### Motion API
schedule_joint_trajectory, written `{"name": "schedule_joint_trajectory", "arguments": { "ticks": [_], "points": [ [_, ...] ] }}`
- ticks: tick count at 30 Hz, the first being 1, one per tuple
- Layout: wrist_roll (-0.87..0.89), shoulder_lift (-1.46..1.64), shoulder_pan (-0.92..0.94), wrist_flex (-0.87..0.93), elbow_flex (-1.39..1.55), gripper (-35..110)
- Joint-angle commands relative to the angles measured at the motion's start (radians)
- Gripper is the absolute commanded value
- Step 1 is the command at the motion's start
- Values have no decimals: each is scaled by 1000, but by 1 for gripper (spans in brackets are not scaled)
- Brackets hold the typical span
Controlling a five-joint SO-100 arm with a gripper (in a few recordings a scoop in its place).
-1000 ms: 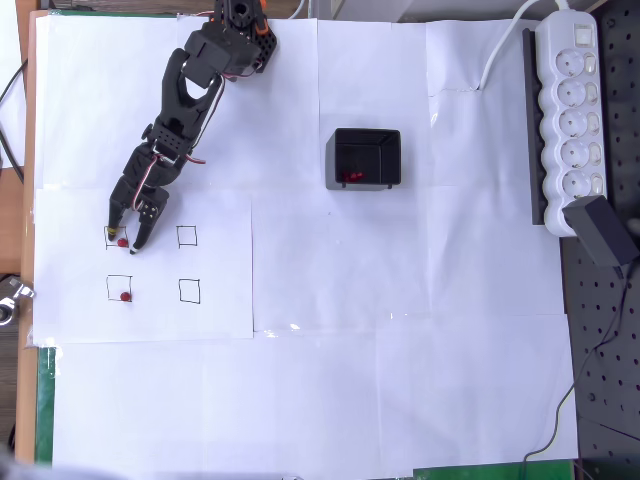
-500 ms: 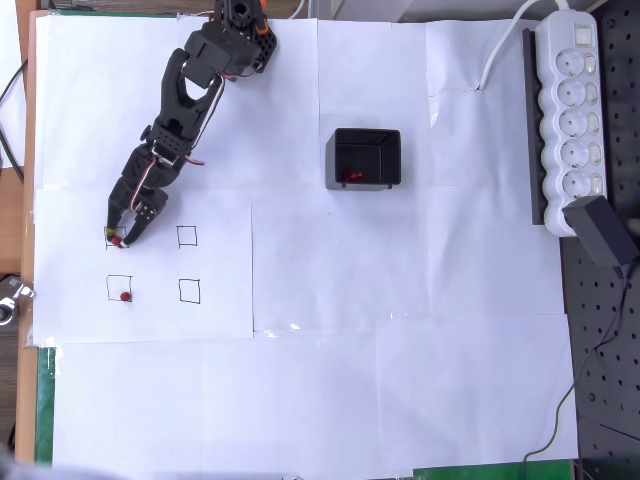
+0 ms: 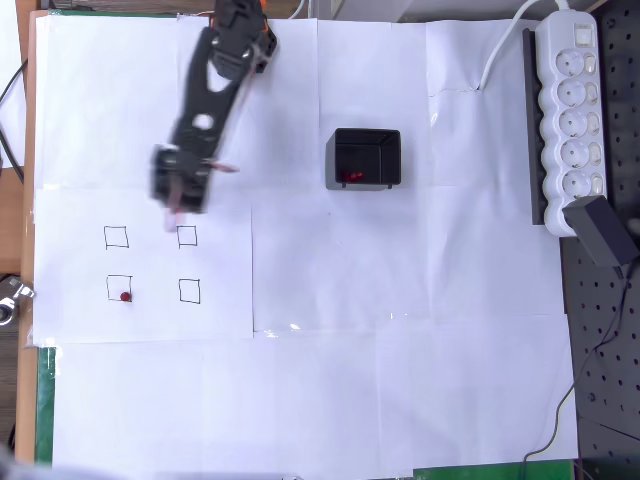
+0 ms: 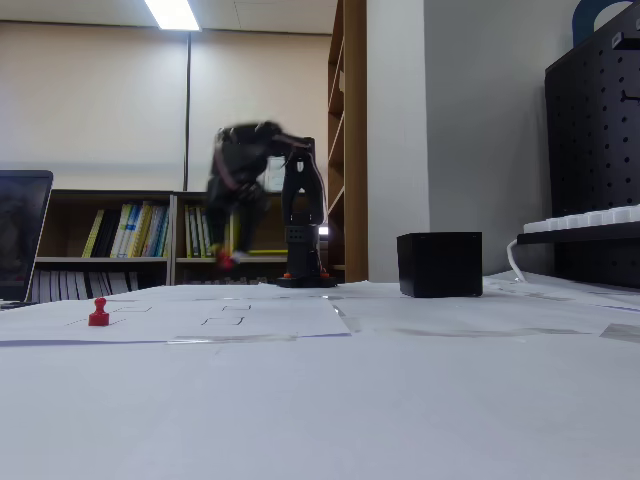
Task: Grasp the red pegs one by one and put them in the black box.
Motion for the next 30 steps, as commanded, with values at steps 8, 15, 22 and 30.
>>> {"name": "schedule_joint_trajectory", "arguments": {
  "ticks": [8,15,22,30],
  "points": [
    [-383,-63,-807,35,193,0],
    [-380,235,-854,-117,181,0],
    [-357,362,-833,-121,204,0],
    [-362,347,-801,54,523,17]
  ]
}}
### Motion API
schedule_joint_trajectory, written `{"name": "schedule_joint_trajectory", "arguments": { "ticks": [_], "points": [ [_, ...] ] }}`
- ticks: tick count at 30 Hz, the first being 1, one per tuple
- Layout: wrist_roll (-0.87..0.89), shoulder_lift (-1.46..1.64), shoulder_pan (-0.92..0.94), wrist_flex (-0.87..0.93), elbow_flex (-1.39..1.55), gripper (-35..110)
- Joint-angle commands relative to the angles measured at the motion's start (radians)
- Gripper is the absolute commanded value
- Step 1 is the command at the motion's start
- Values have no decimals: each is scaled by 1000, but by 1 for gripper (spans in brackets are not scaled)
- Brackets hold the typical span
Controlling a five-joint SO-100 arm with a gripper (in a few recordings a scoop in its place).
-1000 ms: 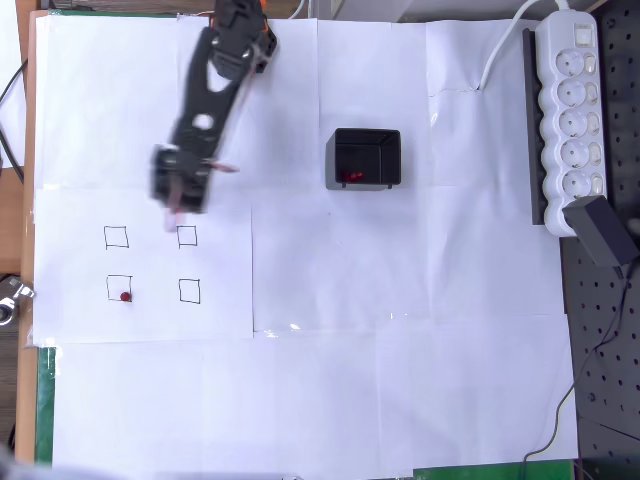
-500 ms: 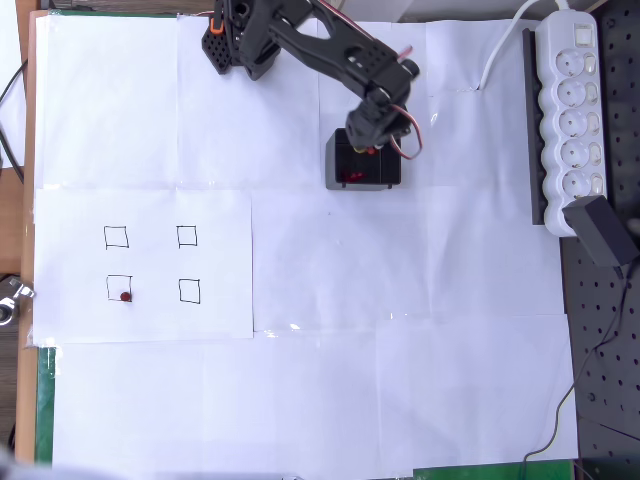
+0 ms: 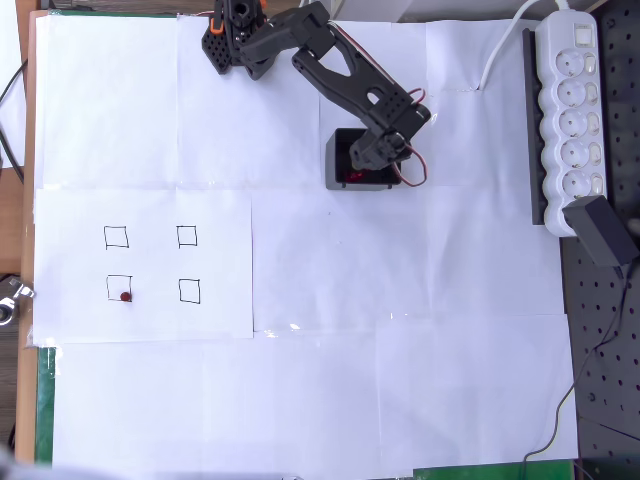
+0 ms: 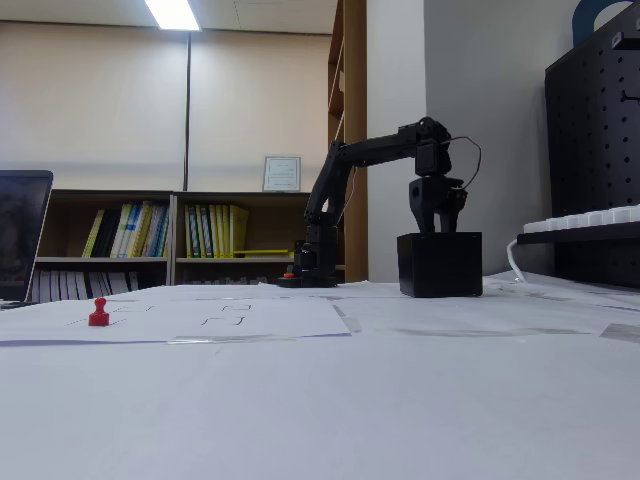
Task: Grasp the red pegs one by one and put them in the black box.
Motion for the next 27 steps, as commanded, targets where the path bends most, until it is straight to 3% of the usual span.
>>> {"name": "schedule_joint_trajectory", "arguments": {
  "ticks": [1,5,8,10,11,13,16,22,27],
  "points": [
    [25,-55,14,86,239,17],
    [98,-232,100,109,334,16],
    [308,-456,318,43,57,15],
    [356,-569,485,-120,-187,15],
    [434,-681,660,-305,-454,15],
    [604,-795,879,-485,-770,15],
    [762,-842,1085,-696,-1022,12],
    [744,-693,1201,-1281,-1256,12],
    [689,-523,1207,-1522,-1259,14]
  ]
}}
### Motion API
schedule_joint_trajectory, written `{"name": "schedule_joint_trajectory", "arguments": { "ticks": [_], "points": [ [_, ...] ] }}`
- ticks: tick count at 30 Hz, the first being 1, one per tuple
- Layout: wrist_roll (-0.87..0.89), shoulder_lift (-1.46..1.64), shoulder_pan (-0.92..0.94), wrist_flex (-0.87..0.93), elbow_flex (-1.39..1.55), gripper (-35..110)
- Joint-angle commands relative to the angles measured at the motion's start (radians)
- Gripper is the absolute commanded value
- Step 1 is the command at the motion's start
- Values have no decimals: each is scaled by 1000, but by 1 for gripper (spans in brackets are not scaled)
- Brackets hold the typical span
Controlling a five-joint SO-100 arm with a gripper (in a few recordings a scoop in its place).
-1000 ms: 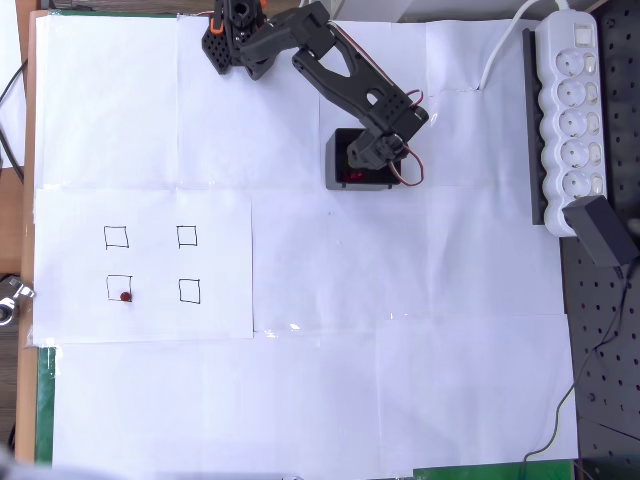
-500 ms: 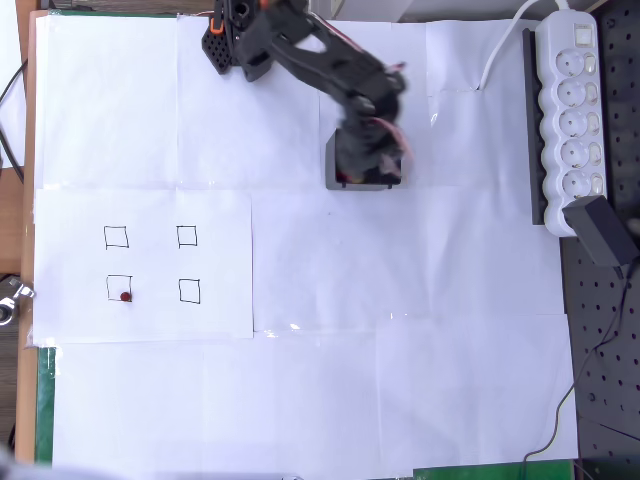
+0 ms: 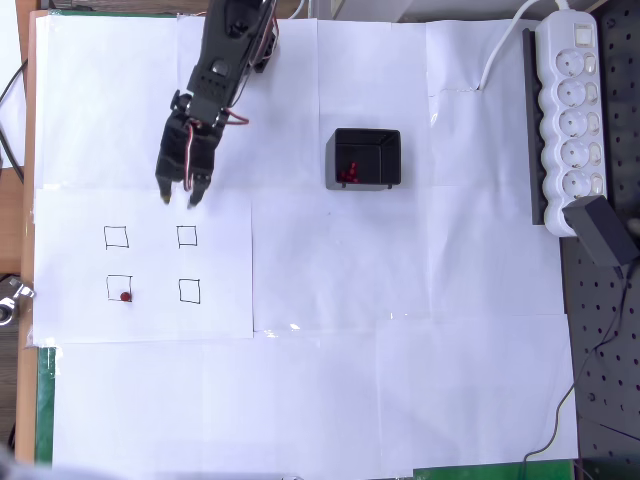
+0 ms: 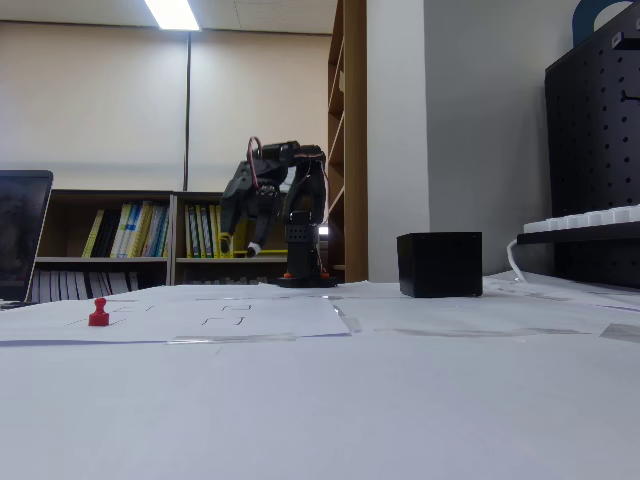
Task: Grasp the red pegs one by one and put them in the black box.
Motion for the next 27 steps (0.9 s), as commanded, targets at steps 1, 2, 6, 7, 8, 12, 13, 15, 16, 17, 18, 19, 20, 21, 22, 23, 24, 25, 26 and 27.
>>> {"name": "schedule_joint_trajectory", "arguments": {
  "ticks": [1,2,6,7,8,12,13,15,16,17,18,19,20,21,22,23,24,25,26,27],
  "points": [
    [-38,112,14,-225,21,14],
    [-44,160,18,-301,21,14],
    [-55,382,52,-551,75,14],
    [-57,419,57,-575,94,14],
    [-63,449,61,-594,112,14],
    [-87,571,69,-660,189,14],
    [-101,611,69,-689,213,14],
    [-129,669,64,-715,264,14],
    [-138,690,61,-721,285,14],
    [-149,710,58,-732,307,15],
    [-153,732,57,-733,333,15],
    [-161,753,57,-733,359,15],
    [-173,772,57,-729,390,15],
    [-186,798,60,-723,420,15],
    [-199,816,61,-723,451,15],
    [-209,836,64,-723,477,15],
    [-216,854,66,-723,500,15],
    [-227,870,67,-724,518,15],
    [-233,882,67,-724,534,15],
    [-241,893,69,-727,546,15]
  ]
}}
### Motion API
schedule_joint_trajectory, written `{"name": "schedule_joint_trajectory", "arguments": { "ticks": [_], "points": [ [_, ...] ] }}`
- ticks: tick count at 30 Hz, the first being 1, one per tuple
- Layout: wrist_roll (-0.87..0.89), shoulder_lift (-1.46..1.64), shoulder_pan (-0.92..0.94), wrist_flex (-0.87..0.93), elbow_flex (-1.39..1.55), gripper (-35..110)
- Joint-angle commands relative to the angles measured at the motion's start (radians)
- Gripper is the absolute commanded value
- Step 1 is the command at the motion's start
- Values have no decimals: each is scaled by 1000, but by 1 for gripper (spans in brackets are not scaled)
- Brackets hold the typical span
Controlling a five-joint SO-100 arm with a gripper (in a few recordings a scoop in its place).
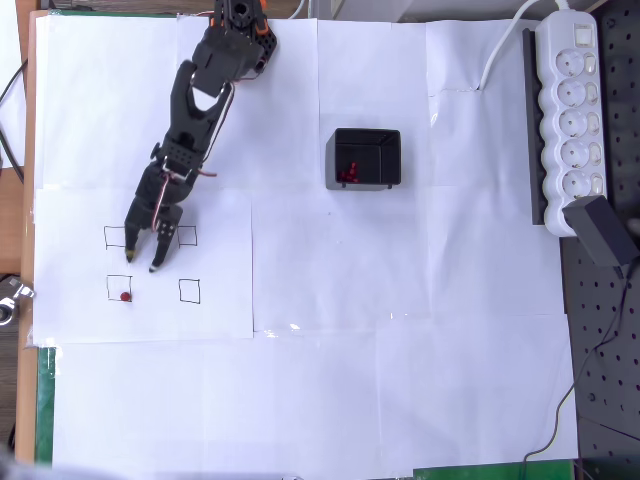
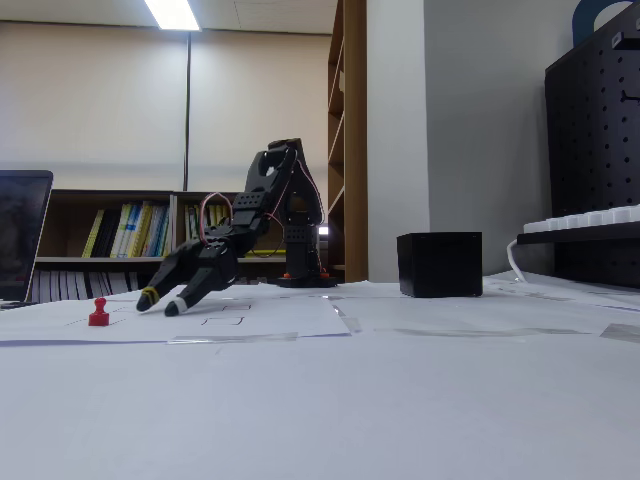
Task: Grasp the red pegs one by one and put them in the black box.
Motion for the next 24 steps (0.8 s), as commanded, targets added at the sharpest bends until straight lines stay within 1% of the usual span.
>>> {"name": "schedule_joint_trajectory", "arguments": {
  "ticks": [1,24],
  "points": [
    [-34,28,17,-21,109,15],
    [-41,250,-20,17,423,15]
  ]
}}
